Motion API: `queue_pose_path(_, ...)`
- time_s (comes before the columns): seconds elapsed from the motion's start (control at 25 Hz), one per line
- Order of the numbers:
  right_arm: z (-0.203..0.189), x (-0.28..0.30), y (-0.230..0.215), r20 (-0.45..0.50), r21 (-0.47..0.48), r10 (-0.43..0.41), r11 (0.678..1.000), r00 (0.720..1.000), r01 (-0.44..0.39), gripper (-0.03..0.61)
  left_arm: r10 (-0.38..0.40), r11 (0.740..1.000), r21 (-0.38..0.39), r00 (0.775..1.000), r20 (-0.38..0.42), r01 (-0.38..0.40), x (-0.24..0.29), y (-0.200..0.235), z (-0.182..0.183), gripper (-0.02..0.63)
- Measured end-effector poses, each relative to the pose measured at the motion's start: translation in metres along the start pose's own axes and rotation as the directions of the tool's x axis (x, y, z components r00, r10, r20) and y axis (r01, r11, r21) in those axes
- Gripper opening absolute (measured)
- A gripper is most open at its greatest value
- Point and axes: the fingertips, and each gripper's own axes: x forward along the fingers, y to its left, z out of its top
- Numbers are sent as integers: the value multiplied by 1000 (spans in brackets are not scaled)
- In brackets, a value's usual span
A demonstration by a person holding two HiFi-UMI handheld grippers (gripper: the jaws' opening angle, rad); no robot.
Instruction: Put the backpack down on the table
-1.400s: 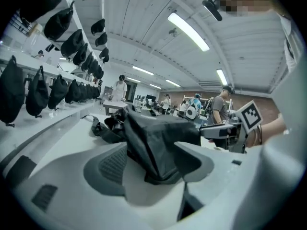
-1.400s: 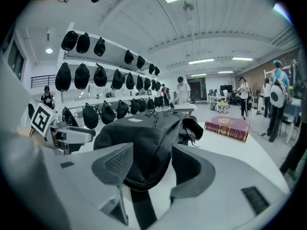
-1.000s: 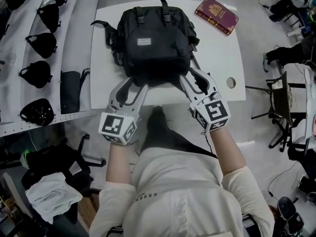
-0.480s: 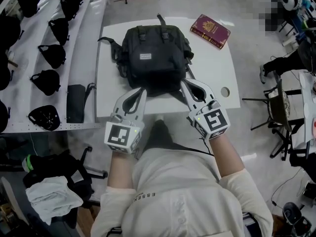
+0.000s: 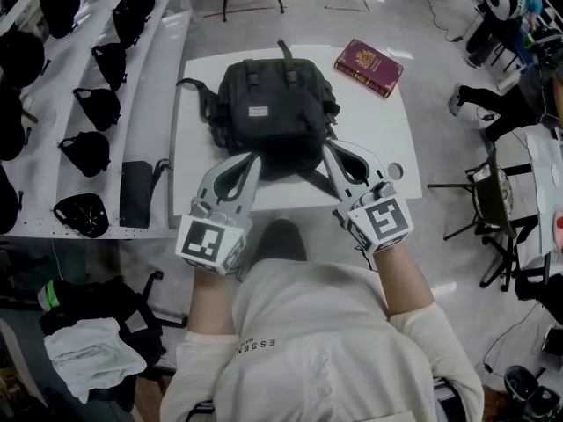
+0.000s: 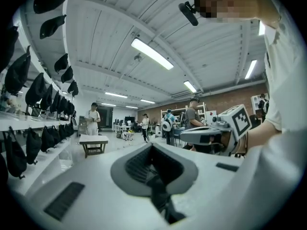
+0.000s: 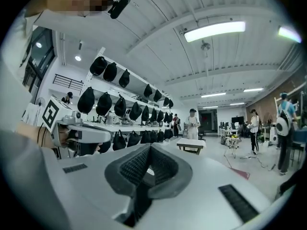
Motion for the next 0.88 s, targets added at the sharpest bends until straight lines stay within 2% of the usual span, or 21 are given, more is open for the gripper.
queue_pose_path(0.6,9,7,7,14,-2,49,999,999,-49,14,16,1000,27,1000,7,-16,4,6,11,3)
queue_pose_path(0.88,8,11,2,28,52,33,998,999,-35,14,37,999,30,999,-16,-37,3,13,3,3)
